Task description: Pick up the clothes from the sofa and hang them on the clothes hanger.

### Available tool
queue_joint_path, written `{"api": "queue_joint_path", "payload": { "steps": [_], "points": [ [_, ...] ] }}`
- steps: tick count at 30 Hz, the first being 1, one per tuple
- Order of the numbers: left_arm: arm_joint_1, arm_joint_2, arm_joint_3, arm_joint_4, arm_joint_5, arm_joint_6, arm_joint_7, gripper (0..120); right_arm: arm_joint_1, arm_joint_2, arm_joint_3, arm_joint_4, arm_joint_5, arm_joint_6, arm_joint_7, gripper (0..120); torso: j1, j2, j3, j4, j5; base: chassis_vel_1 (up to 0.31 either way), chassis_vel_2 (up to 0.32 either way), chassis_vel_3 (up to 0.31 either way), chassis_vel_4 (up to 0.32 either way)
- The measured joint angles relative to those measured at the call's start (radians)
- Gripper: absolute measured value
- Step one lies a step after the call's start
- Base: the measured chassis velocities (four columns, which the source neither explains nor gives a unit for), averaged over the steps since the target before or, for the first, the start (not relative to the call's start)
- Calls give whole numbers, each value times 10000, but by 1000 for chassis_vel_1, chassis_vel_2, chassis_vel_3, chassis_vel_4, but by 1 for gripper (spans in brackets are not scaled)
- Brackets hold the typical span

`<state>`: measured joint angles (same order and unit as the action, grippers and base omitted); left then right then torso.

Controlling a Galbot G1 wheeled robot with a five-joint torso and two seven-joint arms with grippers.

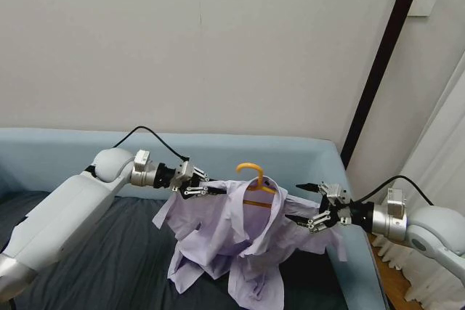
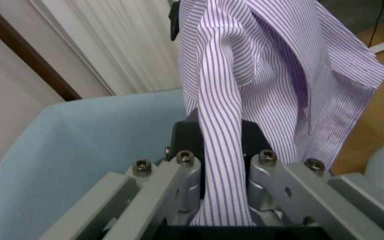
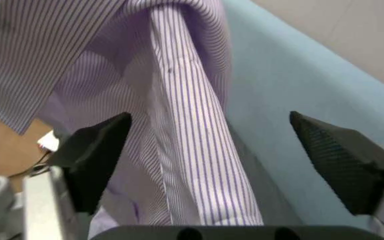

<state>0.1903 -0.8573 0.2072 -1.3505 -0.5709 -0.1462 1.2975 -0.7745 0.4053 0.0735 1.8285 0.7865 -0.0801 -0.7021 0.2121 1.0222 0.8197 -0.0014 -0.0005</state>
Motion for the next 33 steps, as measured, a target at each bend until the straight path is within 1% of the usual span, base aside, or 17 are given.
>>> {"api": "queue_joint_path", "payload": {
  "steps": [4,5,7,8,9,10,12,14,15,18,19,22,26,33],
  "points": [
    [-108,-35,64,70,114,-23,107,7,8,-31,97,-141,-176,-54,-1120,73,0,1,0,1,0,0,0,0,0],
    [-108,-35,64,70,114,-23,107,7,8,-31,97,-141,-176,-54,-1120,73,0,1,0,1,0,0,0,0,0],
    [-109,-34,60,93,153,-27,149,7,36,-15,123,-180,-261,-116,-1467,66,-1,0,-1,2,-1,0,0,0,0],
    [-104,-26,29,116,205,-30,217,7,77,1,129,-234,-342,-171,-1734,58,-1,0,0,2,-2,0,0,0,0],
    [-88,-17,-1,123,238,-30,271,7,105,12,130,-283,-389,-203,-1901,54,0,1,0,2,-2,0,0,0,0],
    [-88,-17,-1,123,238,-30,271,7,105,12,130,-283,-389,-203,-1901,54,0,1,0,2,-2,0,0,0,0],
    [4,6,-109,130,317,-31,500,7,159,46,143,-436,-533,-294,-2343,43,-1,0,0,3,-2,0,0,0,0],
    [27,-2,-143,129,342,-28,603,7,161,64,145,-477,-580,-317,-2445,36,-1,0,0,2,-3,0,0,0,0],
    [27,-2,-143,129,342,-28,603,7,161,64,145,-477,-580,-317,-2445,36,-1,0,0,2,-3,0,0,0,0],
    [28,-88,-165,135,348,4,737,7,149,134,144,-494,-636,-335,-2482,20,-1,1,-1,2,-2,0,0,0,0],
    [28,-88,-165,135,348,4,737,7,149,134,144,-494,-636,-335,-2482,20,-1,1,-1,2,-2,0,0,0,0],
    [-18,-195,-168,223,412,80,976,7,104,153,145,-465,-604,-464,-2519,8,-1,1,-1,0,-2,0,0,0,0],
    [-54,-306,-212,291,534,214,1353,7,89,133,182,-412,-494,-564,-2545,3,-1,1,-1,1,-5,0,0,0,0],
    [-207,-502,-209,564,512,301,1591,7,88,229,186,-434,-460,-550,-2500,3,-1,2,0,1,-2,0,0,0,0]
  ]
}}
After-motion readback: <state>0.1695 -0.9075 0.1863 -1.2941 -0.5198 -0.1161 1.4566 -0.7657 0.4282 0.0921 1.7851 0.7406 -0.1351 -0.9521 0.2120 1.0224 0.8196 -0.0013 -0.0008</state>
